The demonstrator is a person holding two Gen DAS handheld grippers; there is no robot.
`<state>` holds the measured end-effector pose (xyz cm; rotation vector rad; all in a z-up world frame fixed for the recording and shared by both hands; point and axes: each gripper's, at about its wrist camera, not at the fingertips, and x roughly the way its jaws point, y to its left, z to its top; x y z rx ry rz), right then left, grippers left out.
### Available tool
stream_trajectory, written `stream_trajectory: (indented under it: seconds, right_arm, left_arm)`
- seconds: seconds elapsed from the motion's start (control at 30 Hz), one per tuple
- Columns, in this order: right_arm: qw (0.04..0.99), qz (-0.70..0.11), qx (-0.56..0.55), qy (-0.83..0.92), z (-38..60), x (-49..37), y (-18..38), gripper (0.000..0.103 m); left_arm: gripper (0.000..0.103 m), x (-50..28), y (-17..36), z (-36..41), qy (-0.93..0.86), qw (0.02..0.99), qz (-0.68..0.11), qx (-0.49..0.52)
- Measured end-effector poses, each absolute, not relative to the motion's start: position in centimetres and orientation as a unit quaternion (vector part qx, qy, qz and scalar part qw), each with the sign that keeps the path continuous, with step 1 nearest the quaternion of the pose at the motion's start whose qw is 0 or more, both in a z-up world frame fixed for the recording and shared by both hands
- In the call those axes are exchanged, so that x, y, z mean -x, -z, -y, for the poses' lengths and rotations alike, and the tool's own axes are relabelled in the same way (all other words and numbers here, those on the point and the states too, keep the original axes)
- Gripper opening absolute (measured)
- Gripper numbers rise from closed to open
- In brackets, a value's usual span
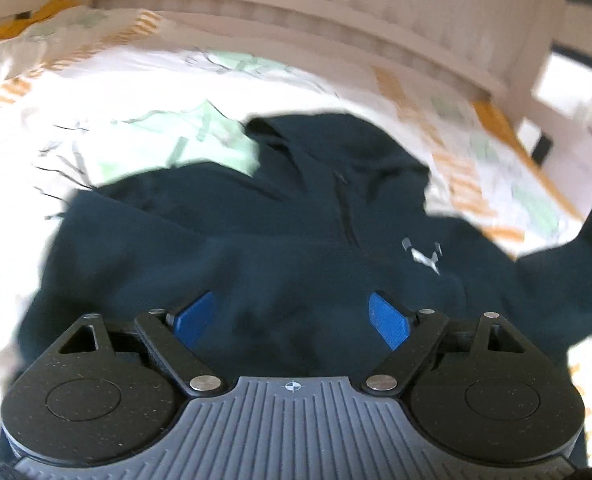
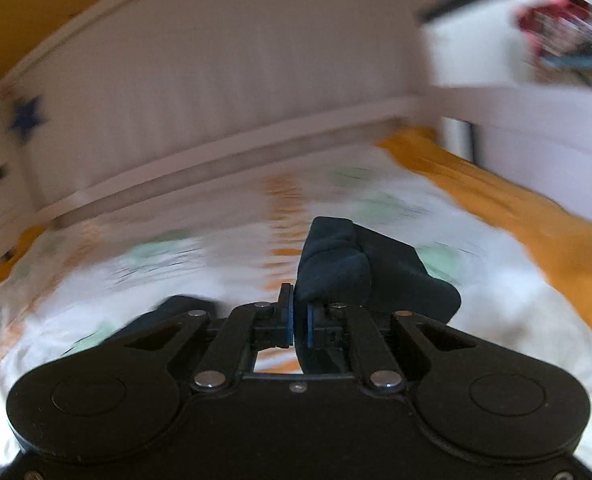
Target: Fold large clothes
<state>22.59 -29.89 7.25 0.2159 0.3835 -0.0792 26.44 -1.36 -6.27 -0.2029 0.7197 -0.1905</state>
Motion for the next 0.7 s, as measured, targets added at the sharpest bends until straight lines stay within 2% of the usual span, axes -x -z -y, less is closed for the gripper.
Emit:
stream_trajectory:
  seconds: [0.13,0.47,0.5,0.53,0.6,0.67,0.7]
  right_arm:
    - [0.975,-0.211,-0.056,-0.039,20.9,-24.4,-6.1,0.013]
    - [0.932,-0.328,0.075,-0.134,3.7,-26.1,7.0,0.015]
    - [0.929,-0.331,0.089,-0.138,3.0,-25.5,8.0,0.022]
    - [0.928,-0.331,0.099,-0.137,2.3,-25.2,8.6,0.025]
    - [0.927,-0.329,0.108,-0.143,1.6,-24.0,9.0,0.046]
    - [0.927,-0.324,0.1,-0.159,2.0,-23.0,9.0,0.057]
    - [0.928,-0.32,0.096,-0.164,2.1,-22.5,8.9,0.057]
  left_arm:
    - [0.084,-25.6,4.9,-3.0,0.078,0.934,-0.332,0.103]
    - [0.084,-23.5,5.1,-10.8,0.043,0.937,-0.324,0.126]
    - [0.084,-23.3,5.2,-11.1,0.042,0.936,-0.324,0.127]
    - [0.084,-23.2,5.3,-11.5,0.042,0.936,-0.325,0.128]
    - [0.084,-23.0,5.2,-12.0,0.047,0.935,-0.325,0.132]
    - [0.084,-23.0,5.0,-12.0,0.052,0.935,-0.322,0.136]
    - [0.084,-23.0,4.8,-11.9,0.057,0.936,-0.319,0.136]
